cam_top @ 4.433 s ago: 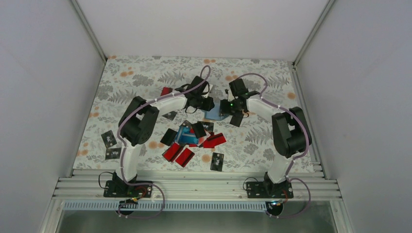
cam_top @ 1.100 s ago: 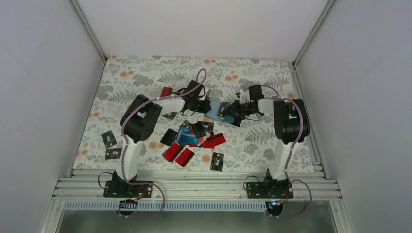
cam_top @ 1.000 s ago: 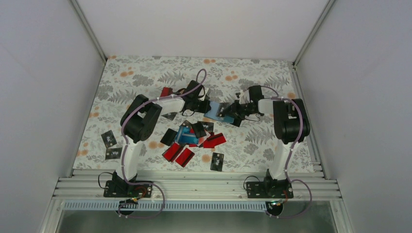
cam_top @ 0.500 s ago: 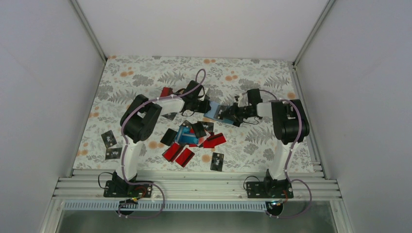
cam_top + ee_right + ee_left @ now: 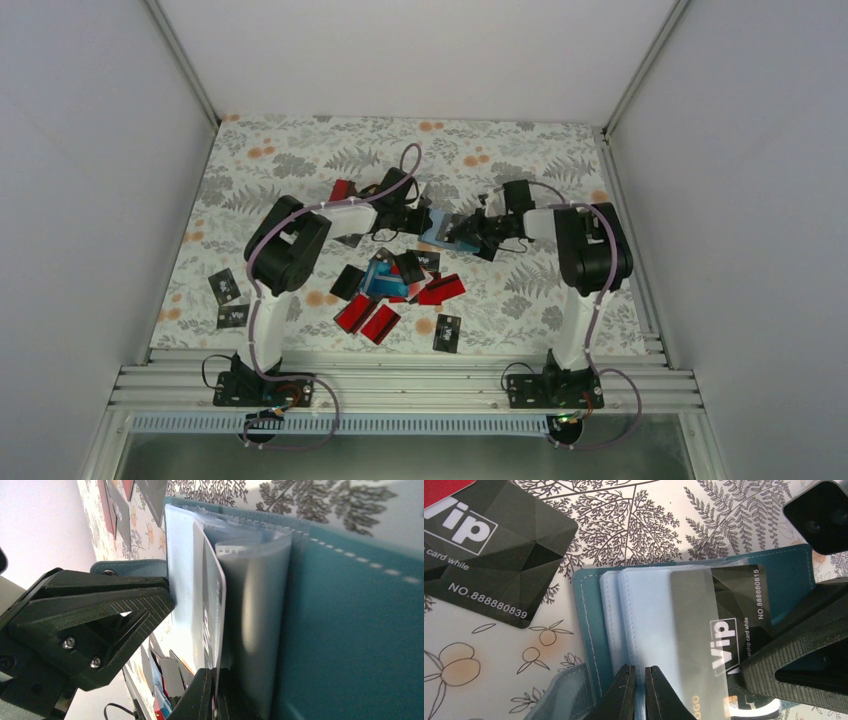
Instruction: Put the credit cards into the card holder
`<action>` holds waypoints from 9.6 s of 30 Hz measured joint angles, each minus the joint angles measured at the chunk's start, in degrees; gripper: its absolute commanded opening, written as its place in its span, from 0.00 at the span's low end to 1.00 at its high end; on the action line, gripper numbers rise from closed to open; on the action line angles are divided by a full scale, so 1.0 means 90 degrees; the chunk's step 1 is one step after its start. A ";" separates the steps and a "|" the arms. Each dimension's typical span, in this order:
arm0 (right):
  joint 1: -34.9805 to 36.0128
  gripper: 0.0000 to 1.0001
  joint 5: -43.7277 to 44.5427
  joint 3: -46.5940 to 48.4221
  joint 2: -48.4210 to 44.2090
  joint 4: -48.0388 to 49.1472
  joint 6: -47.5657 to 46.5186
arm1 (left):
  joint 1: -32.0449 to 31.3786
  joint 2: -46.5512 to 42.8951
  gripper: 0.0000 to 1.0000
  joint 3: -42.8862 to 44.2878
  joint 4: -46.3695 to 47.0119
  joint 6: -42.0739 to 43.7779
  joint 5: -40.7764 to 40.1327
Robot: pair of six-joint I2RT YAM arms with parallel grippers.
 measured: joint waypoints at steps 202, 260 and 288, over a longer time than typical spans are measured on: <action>0.1974 0.04 0.4857 0.2681 0.0622 -0.2528 -0.1994 | 0.0248 -0.1231 0.45 -0.0291 -0.1379 0.0449 -0.0750; 0.1970 0.04 0.4787 0.2205 0.0423 -0.1960 -0.1957 | 0.0420 -0.0486 0.70 -0.0114 -0.0697 -0.0595 0.0452; 0.1970 0.04 0.4775 0.2174 0.0406 -0.1928 -0.1955 | 0.0318 -0.0483 0.51 0.0311 -0.1241 -0.0580 0.0289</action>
